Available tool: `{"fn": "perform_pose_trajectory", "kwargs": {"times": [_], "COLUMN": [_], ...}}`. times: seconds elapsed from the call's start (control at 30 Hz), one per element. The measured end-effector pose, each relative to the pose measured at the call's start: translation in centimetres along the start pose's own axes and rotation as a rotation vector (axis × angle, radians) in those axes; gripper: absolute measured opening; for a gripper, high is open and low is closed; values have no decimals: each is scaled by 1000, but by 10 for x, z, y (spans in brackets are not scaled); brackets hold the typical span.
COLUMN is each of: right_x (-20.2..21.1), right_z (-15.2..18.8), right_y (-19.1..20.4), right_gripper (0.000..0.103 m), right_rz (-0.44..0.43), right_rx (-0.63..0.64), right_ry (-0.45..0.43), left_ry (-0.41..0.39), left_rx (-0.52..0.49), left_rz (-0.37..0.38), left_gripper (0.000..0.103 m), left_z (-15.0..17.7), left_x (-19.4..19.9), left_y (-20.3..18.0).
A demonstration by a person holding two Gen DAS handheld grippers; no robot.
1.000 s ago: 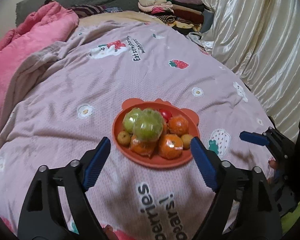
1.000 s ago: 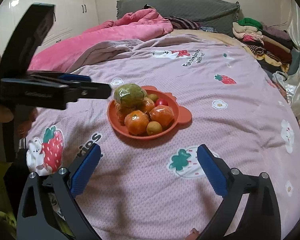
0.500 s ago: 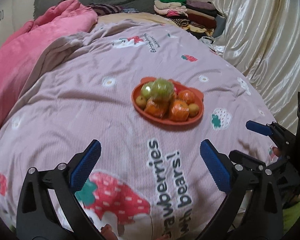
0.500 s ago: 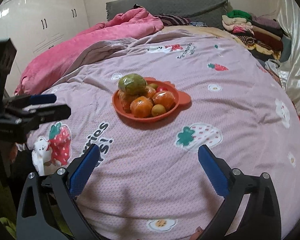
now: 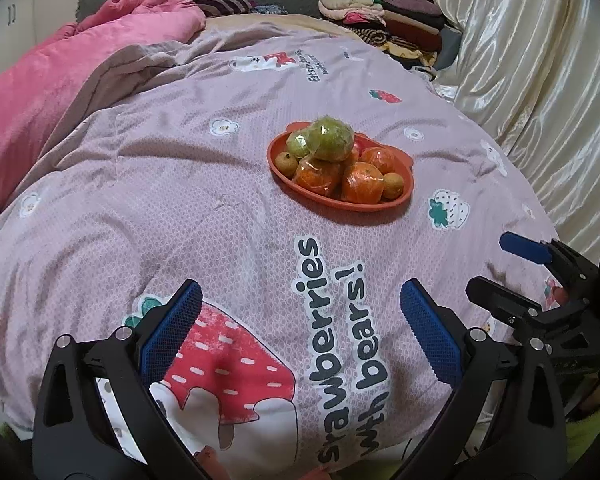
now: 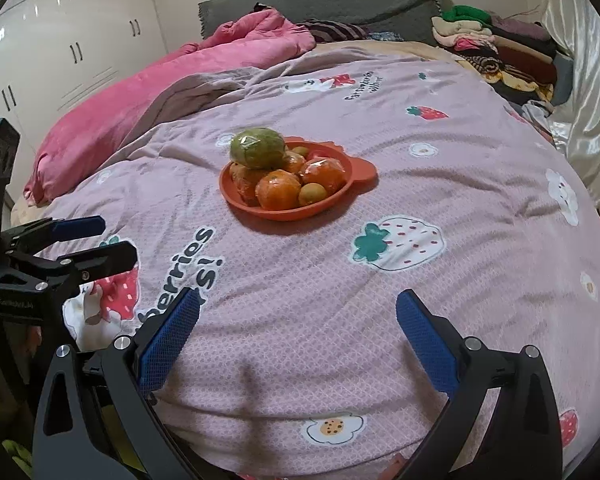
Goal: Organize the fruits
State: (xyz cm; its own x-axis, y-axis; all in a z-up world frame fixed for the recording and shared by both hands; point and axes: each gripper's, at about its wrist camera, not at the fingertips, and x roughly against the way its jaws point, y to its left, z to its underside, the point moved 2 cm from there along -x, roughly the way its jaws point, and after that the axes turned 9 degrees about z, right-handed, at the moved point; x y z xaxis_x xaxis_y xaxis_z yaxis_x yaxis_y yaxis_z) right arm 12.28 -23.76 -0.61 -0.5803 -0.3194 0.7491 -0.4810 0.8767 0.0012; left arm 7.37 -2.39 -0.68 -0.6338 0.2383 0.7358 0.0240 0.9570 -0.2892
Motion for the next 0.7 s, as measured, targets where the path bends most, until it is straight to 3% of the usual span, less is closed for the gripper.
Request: {"fn": "perform_pose_trajectory", "kwargs": {"times": [0.7], "right_x": [4], "right_z": [1], "right_y": [-4], "right_gripper": [98], "right_rz": [3], "right_rx": [-5], "right_ry": [-1], "left_ry": [-10], "left_rx": [12], "left_rz": [-14], "left_gripper": [93], "left_z": [-1], "left_x": [4], "left_y": [-1]}}
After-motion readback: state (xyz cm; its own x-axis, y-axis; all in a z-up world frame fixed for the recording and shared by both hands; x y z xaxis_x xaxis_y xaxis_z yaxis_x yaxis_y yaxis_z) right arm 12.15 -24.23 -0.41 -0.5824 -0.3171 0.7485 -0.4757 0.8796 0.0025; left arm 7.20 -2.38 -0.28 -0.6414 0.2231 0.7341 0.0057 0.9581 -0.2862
